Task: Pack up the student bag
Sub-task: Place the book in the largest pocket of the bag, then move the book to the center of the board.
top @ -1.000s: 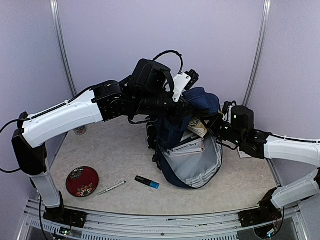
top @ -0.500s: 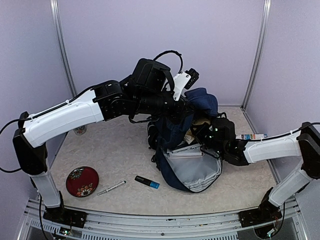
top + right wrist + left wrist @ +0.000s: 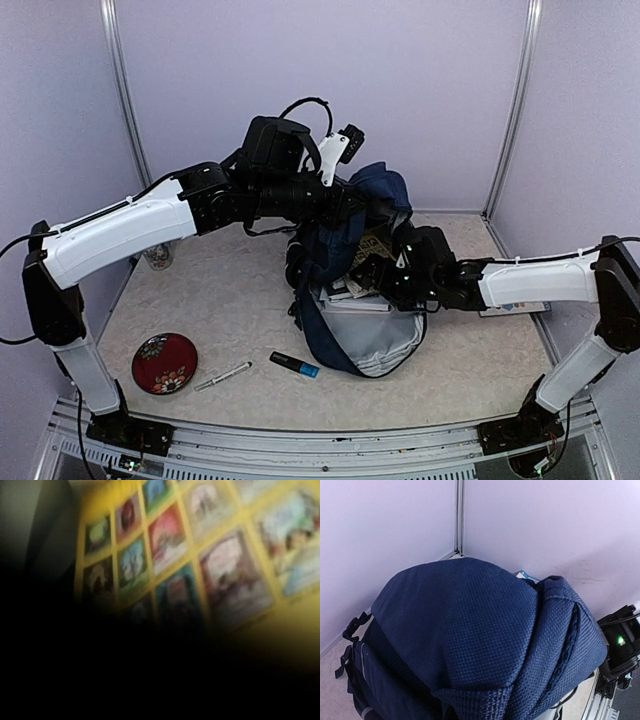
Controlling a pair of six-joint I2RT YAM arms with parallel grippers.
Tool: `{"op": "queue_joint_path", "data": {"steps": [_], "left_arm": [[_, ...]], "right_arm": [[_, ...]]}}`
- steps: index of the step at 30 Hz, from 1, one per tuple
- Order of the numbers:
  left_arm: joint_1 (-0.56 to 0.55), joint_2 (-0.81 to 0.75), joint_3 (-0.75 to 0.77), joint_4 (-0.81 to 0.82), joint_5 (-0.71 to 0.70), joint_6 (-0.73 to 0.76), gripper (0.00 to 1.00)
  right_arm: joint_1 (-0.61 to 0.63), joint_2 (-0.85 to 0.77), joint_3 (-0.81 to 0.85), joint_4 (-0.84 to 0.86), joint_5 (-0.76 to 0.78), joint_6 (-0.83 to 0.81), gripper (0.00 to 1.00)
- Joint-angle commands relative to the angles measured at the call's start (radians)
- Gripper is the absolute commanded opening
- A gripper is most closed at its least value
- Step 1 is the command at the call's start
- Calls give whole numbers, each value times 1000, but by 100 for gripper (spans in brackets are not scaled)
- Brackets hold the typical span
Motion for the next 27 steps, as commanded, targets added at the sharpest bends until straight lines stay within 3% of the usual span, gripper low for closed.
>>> {"op": "queue_joint_path", "data": {"steps": [1, 8, 10, 14, 17, 19, 22, 27], "left_arm": [[64, -34, -24, 155, -62, -17, 0], [110, -36, -89, 137, -122, -20, 0], [117, -43, -111, 133, -143, -21, 0], [124, -57, -157, 141, -169, -26, 0], [127, -65, -195, 156, -152, -32, 0], [129, -70, -212, 163, -149, -26, 0], [133, -82, -243, 172, -130, -10, 0], [143, -95, -309, 218, -98, 22, 0]], "right_arm": [[19, -131, 18, -366, -147, -173, 100], [-38, -331, 159, -624, -163, -339, 100], [-145, -385, 153, -663, -174, -349, 100], [-526, -404, 38, -660, -190, -422, 100], [-766, -326, 2, -588, -123, -479, 100], [-849, -239, 6, -518, -75, -506, 100], [-913, -50, 119, -510, -30, -551, 100], [-917, 289, 412, -638, 29, -642, 100]]}}
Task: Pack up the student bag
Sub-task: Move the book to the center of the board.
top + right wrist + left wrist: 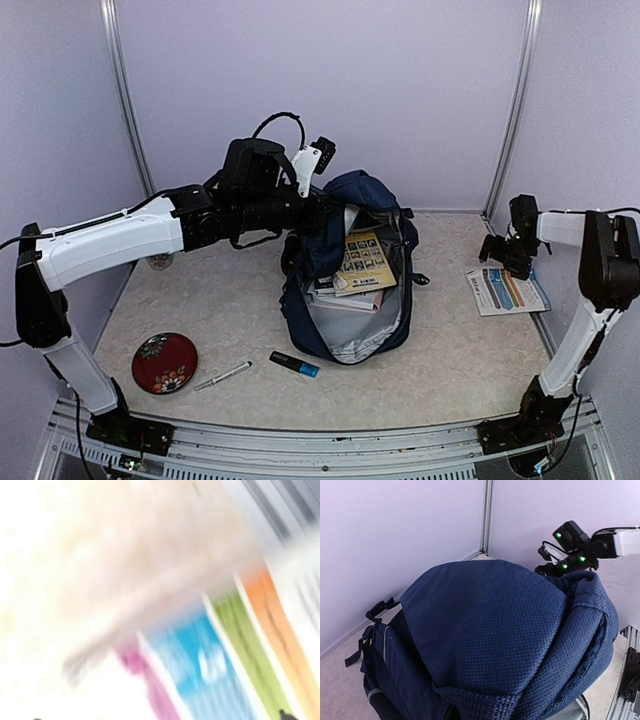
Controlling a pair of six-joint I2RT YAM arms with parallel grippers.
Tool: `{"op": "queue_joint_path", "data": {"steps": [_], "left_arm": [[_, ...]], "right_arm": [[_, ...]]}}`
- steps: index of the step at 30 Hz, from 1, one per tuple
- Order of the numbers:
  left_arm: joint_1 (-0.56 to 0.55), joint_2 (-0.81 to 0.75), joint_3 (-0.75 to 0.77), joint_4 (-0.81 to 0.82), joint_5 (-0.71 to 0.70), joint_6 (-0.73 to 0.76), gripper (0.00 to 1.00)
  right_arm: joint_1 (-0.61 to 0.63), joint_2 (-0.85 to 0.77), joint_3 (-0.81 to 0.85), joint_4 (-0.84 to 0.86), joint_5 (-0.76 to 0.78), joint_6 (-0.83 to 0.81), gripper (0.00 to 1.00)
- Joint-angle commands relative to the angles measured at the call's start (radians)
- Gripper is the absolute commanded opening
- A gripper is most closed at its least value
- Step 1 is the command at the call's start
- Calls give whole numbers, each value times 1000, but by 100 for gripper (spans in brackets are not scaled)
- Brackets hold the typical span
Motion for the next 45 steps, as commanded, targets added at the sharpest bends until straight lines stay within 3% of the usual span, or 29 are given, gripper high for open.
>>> {"op": "queue_joint_path", "data": {"steps": [1, 5, 10, 18, 23, 33, 36, 38, 41, 45], "left_arm": [[62, -4, -61, 35, -63, 24, 0], [65, -2, -81, 71, -25, 39, 0], [68, 22, -66, 65, -7, 57, 0], [71, 24, -56, 59, 8, 58, 0], [71, 0, -64, 49, 8, 56, 0], [74, -107, -137, 77, -16, 70, 0], [75, -137, -160, 95, -24, 74, 0], [77, -141, -169, 103, -29, 76, 0], [77, -131, -168, 94, -32, 73, 0], [77, -135, -183, 79, -20, 71, 0]], "right_arm": [[-4, 200, 226, -86, 116, -92, 99], [-4, 340, 325, -141, 258, -101, 98], [-4, 471, 407, -212, 326, -124, 95], [88, 431, 265, -190, 305, -134, 72], [126, 330, 111, -139, 151, -118, 66], [371, 136, -183, 18, -347, -83, 59], [426, 39, -196, 18, -495, -114, 63], [398, -37, -184, -11, -454, -124, 70], [255, -103, -190, -45, -355, -73, 75], [87, -159, -261, -19, -203, -42, 95]]}}
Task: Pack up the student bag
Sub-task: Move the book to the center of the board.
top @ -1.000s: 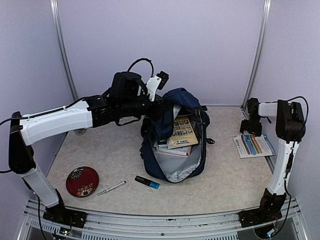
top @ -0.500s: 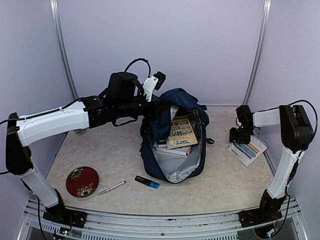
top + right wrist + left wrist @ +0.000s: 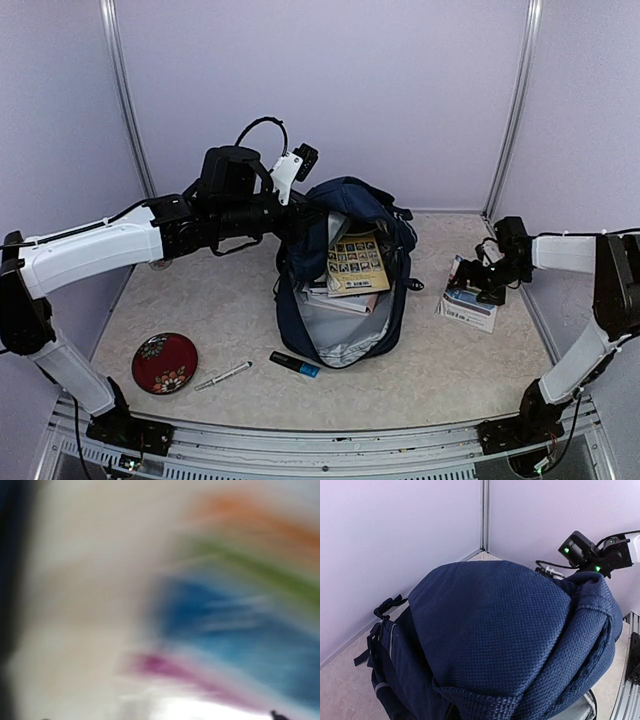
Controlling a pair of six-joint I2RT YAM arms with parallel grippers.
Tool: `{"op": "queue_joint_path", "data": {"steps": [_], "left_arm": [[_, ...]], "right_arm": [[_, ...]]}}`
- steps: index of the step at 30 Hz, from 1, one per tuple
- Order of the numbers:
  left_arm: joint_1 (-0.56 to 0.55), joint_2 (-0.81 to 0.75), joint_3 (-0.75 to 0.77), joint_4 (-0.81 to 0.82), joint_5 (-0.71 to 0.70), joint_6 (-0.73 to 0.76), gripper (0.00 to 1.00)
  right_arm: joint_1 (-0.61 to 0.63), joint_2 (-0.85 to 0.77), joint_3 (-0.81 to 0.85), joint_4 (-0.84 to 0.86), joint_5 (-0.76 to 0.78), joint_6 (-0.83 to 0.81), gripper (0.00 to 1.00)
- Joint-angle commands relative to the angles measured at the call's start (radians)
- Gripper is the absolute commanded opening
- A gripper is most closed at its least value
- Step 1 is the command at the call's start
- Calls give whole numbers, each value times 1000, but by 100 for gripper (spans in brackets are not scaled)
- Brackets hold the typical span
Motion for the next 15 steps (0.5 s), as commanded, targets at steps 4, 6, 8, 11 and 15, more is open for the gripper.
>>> {"op": "queue_joint_path", "data": {"steps": [4, 6, 8, 11, 15], "left_arm": [[33, -23, -43, -4, -114, 9, 0], [33, -19, -52, -13, -113, 10, 0], [41, -20, -65, -15, -72, 14, 0], [105, -29, -105, -5, -62, -38, 0], [225, -51, -134, -34, -124, -112, 0]], "right_arm": [[-251, -77, -82, -20, 303, 33, 99], [-272, -40, -63, -10, 305, 3, 100], [-279, 34, -25, -5, 196, -46, 99], [-272, 150, 26, -18, 26, -85, 89], [-145, 230, 67, -27, 33, -103, 85]]}}
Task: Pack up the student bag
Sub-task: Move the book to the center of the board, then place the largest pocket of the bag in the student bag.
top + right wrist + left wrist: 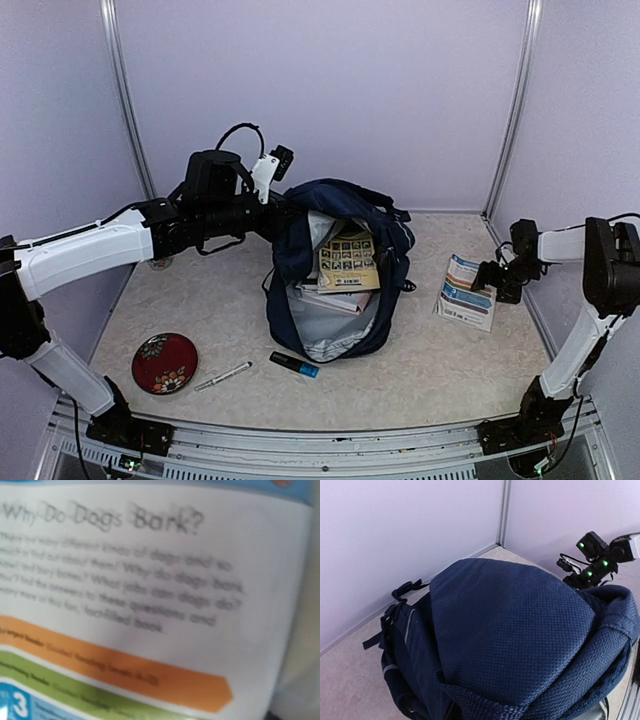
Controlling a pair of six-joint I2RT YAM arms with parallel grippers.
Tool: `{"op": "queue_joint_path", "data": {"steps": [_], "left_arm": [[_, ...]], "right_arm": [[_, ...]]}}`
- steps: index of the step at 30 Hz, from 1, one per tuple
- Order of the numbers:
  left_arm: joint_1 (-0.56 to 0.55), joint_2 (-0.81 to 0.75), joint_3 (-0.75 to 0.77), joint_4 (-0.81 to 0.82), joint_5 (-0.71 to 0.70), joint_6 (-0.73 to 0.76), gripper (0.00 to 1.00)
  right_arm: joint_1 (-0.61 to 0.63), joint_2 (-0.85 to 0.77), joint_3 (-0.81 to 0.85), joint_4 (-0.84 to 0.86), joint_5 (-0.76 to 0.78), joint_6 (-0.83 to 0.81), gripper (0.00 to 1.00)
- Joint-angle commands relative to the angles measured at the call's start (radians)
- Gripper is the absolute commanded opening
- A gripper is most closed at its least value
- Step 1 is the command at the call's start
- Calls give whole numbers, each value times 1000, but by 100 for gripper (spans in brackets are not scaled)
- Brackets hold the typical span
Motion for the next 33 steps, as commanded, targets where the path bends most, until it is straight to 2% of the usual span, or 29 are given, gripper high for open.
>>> {"op": "queue_joint_path", "data": {"steps": [1, 5, 6, 8, 9, 10, 14, 17, 20, 22, 25, 27, 30, 33], "left_arm": [[185, -30, -67, -35, -136, -101, 0], [255, -100, -133, 71, -59, -108, 0], [252, -110, -140, 79, -40, -90, 9], [236, -122, -146, 77, -8, -74, 54], [225, -128, -148, 70, 4, -71, 65], [212, -143, -149, 61, 19, -66, 75], [131, -215, -147, 41, 56, -34, 98], [43, -281, -142, 26, 109, 33, 99], [-48, -338, -140, 7, 146, 105, 99], [-94, -363, -132, -20, 150, 144, 99], [-108, -379, -128, -55, 83, 151, 99], [-108, -362, -114, -110, -2, 151, 99], [-114, -324, -63, -203, -60, 134, 99], [-169, -310, -62, -231, -31, 132, 98]], "right_arm": [[144, 130, 35, -62, -69, -46, 84], [315, 203, 109, -138, 16, -47, 81], [354, 211, 113, -150, 51, -42, 79], [420, 224, 109, -177, 109, -25, 75], [451, 227, 101, -182, 126, -19, 72], [473, 227, 84, -182, 134, -13, 70], [551, 197, 1, -180, 127, 16, 59], [619, 140, -64, -197, 118, 48, 51], [634, 18, -92, -200, 35, 33, 56], [600, -57, -31, -228, 44, -5, 61], [492, -71, 165, -248, 83, -61, 83], [433, -2, 295, -237, 91, -104, 92], [372, 193, 510, -240, 101, -164, 92], [348, 405, 739, -298, 95, -212, 89]]}}
